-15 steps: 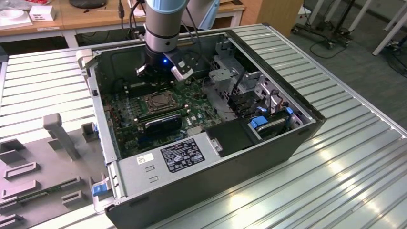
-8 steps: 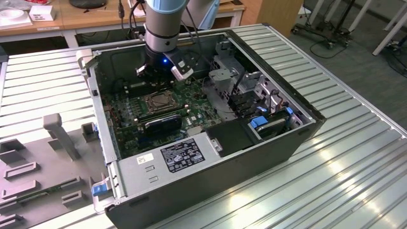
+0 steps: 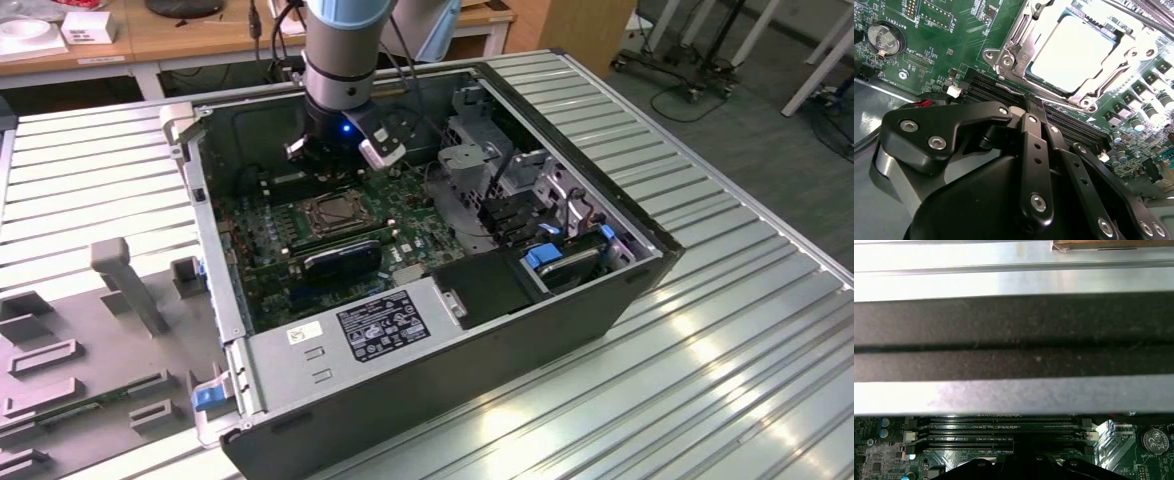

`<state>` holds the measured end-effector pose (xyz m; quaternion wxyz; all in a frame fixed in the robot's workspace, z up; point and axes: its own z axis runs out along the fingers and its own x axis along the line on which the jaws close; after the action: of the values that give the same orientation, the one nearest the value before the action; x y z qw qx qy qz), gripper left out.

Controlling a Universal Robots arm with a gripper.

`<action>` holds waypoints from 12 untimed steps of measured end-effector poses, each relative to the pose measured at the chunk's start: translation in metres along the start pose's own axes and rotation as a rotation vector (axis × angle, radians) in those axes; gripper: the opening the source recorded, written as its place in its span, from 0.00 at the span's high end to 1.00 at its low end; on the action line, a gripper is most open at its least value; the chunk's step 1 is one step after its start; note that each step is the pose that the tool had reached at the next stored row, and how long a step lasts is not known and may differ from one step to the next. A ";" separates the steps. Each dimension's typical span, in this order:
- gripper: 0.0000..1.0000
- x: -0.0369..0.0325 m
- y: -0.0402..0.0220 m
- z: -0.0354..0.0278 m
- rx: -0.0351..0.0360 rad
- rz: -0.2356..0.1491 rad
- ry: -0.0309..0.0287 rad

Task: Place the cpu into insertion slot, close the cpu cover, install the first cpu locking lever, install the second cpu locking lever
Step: 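Install the first cpu locking lever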

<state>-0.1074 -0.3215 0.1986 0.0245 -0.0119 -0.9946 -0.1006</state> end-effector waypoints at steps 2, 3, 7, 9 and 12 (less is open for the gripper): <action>0.89 0.0000 -0.0001 0.0002 0.0032 0.000 -0.0001; 0.89 0.0000 -0.0001 0.0003 0.0049 0.000 -0.0003; 0.89 0.0000 -0.0001 0.0003 0.0147 0.001 0.0006; 0.89 0.0000 -0.0001 0.0003 0.0199 0.001 0.0012; 0.89 0.0000 0.0002 0.0002 0.0237 0.002 0.0017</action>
<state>-0.1074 -0.3212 0.1984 0.0256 -0.0123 -0.9956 -0.0887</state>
